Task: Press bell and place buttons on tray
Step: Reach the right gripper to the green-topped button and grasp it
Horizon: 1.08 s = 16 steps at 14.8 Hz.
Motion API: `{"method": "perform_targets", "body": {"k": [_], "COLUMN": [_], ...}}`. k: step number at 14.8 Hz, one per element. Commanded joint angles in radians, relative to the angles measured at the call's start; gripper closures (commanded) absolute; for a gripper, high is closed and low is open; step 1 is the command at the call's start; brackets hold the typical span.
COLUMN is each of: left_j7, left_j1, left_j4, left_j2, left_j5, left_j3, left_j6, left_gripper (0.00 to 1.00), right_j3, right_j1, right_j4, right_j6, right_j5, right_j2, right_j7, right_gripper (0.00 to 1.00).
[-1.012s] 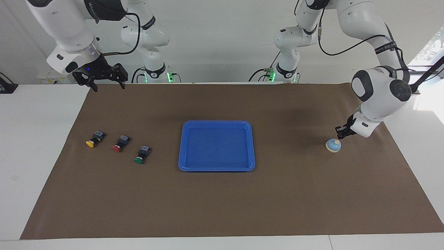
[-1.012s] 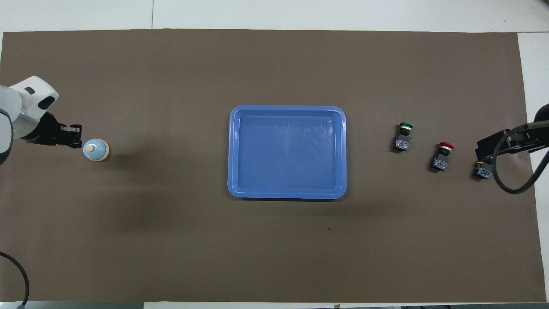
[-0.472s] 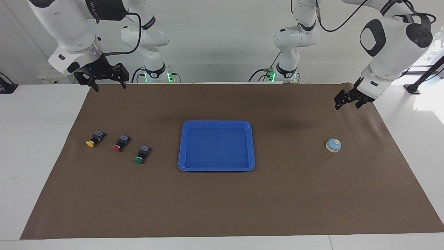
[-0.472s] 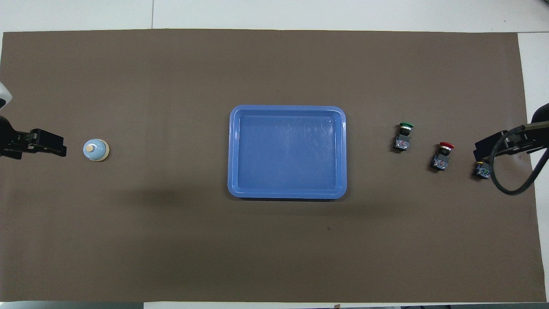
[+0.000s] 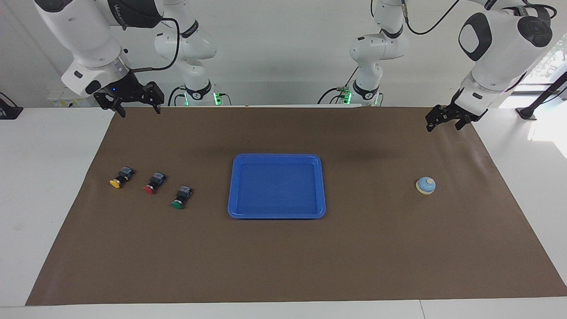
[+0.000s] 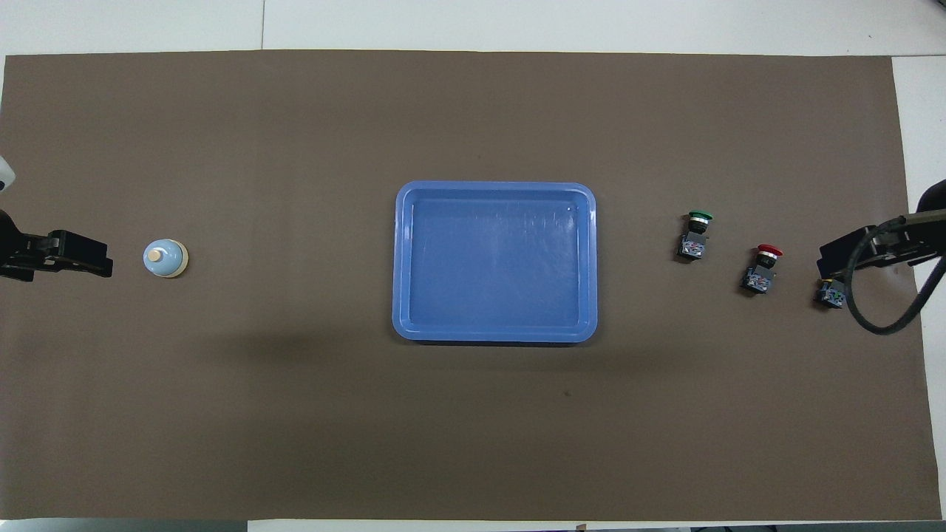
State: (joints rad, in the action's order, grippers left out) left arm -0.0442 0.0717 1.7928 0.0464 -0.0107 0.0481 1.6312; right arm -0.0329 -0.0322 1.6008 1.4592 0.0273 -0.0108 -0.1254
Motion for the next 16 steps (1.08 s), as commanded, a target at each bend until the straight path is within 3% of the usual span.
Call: {"method": "perform_targets", "body": {"k": [1,3,9,12,16], "left_j7": [-0.003,-0.005,-0.003,-0.003,0.003], "left_j1": [-0.016,-0.015,-0.016,-0.021,-0.053], "left_j4": [-0.013,-0.013,-0.052,-0.052,-0.053], "left_j2": [-0.026,-0.028,-0.043,-0.043,-0.043], "left_j5": [0.018,0.018,0.052,0.052,0.048], "left_j3": [-0.011,-0.01,-0.016,-0.016,-0.021], "left_j6": [-0.005,0.007,-0.03,-0.027,-0.034], "left_gripper": [0.0,0.0,0.0,0.0,0.0], "right_j3": [-0.001,-0.002,-0.002,-0.002,-0.002], "right_j1": [-0.008,0.006,0.024,0.04,0.052], "right_j4": [0.225,0.338,0.384,0.473,0.473], "right_j6": [0.195,0.307,0.594,0.749,0.834], "right_j5": [0.003,0.005,0.005,0.005,0.005], "right_j2": [-0.098,-0.12,0.113,0.132,0.218], "right_j7": [-0.016,0.062,0.316,0.398,0.408], "right_gripper": [0.0,0.0,0.0,0.0,0.0]}}
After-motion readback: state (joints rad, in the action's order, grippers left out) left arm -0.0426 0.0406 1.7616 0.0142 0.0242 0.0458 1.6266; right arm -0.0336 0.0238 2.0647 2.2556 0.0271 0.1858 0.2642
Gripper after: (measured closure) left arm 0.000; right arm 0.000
